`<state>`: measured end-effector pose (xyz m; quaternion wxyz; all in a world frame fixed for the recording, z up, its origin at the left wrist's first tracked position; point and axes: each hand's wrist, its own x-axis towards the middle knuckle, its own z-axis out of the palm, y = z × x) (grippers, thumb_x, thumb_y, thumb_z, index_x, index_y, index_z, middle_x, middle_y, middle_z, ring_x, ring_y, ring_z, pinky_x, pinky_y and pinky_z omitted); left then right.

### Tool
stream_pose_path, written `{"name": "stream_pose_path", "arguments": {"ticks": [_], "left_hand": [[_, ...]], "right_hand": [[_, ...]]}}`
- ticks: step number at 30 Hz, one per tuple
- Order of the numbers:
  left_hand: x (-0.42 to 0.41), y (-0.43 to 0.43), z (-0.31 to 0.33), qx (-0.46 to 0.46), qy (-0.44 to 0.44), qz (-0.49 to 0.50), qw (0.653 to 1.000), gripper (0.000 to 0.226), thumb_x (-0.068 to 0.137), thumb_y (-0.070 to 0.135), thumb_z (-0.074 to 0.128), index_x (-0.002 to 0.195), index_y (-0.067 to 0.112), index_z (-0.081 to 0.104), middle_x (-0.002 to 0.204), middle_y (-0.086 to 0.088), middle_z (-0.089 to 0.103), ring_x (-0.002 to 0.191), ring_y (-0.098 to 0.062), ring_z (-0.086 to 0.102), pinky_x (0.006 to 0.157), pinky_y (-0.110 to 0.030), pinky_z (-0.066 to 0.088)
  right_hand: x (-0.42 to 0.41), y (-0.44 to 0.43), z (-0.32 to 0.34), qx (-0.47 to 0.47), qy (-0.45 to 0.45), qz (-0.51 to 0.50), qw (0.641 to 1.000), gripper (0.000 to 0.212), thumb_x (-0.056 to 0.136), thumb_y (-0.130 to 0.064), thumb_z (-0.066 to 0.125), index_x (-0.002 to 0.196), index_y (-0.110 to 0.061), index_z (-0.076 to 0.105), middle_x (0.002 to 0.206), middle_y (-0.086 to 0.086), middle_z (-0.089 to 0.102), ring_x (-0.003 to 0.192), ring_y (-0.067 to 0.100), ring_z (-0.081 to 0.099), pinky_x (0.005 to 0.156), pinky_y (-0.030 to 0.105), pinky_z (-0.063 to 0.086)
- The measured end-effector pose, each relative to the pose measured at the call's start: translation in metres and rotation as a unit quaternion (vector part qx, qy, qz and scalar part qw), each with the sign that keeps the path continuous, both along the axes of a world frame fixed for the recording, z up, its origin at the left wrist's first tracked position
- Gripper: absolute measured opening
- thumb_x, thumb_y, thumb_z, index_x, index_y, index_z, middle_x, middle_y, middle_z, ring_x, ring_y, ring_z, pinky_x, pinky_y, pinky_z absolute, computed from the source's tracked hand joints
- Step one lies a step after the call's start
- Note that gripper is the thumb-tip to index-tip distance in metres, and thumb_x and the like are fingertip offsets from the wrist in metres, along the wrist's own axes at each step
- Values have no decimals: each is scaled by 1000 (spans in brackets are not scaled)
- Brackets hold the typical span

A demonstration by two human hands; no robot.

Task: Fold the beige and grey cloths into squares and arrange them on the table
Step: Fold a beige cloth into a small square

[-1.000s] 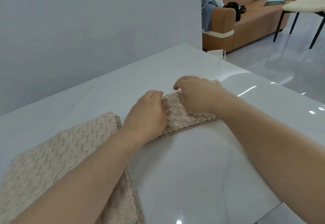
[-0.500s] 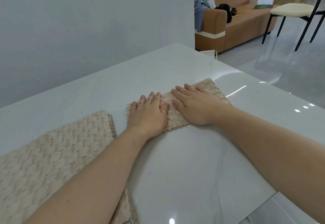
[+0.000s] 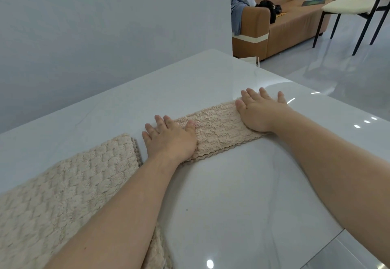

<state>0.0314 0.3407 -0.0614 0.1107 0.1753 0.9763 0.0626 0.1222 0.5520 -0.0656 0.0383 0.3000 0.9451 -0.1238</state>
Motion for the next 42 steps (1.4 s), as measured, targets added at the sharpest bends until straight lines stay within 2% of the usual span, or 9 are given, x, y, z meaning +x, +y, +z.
{"name": "stream_pose_path", "arguments": {"ticks": [5,10,16,23,28,33,36,39,42], "left_hand": [[6,0,1,-27,84,-5,996,85,101,62,6,160,2,-4,167,-19,-13,154,-38,-14,123,-55,-10],[18,10,10,37,232,-107,966,78,102,59,7,161,7,6,170,-10,-6,156,-29,-8,125,-53,-7],[34,24,-1,60,148,-242,957,99,91,80,5,162,12,1,170,-3,-8,156,-19,-10,127,-44,-2],[33,26,-12,24,108,-253,961,117,78,94,7,162,12,-2,170,-5,-7,157,-22,-8,127,-46,0],[34,27,-11,21,93,-254,963,127,70,100,9,162,13,-4,170,-3,-7,156,-20,-9,126,-46,-2],[35,28,-7,14,76,-251,965,133,65,103,13,162,14,-6,170,-1,-9,156,-19,-11,126,-46,-2],[36,28,-7,11,70,-251,965,134,64,104,15,161,15,-8,170,0,-10,156,-19,-12,126,-46,-3],[39,28,-4,16,61,-264,962,133,65,103,18,161,15,-10,170,1,-10,156,-17,-13,126,-45,-3],[46,32,-5,49,47,-295,953,128,68,101,18,161,18,-11,170,3,-9,156,-15,-13,126,-44,-3]], "right_hand": [[-3,4,-1,13,19,-44,999,67,105,-49,8,163,-15,8,171,1,7,157,25,-3,123,59,-5],[5,0,17,125,89,-112,982,56,103,-47,25,131,-7,54,132,17,55,128,37,46,106,52,34],[9,-12,24,110,49,-148,982,64,103,-57,28,139,-8,47,136,16,51,127,35,47,97,47,40],[9,-14,27,77,18,-144,986,61,103,-56,33,138,-9,51,138,14,53,127,35,52,92,42,42],[10,-8,35,22,61,-122,990,38,102,-53,42,102,-16,53,98,7,57,104,34,59,78,39,41],[7,-5,51,-78,167,-127,975,46,98,-52,49,99,-7,57,78,6,54,73,27,58,64,33,48],[8,-6,59,-248,252,-137,925,46,94,-55,59,102,-9,64,97,14,69,85,32,70,77,43,61],[9,-10,65,-480,330,-147,799,37,89,-42,75,104,-9,68,105,16,76,88,29,76,82,45,61],[9,-10,67,-616,350,-111,697,43,87,-27,78,120,-2,67,106,15,69,94,29,70,89,41,58]]}}
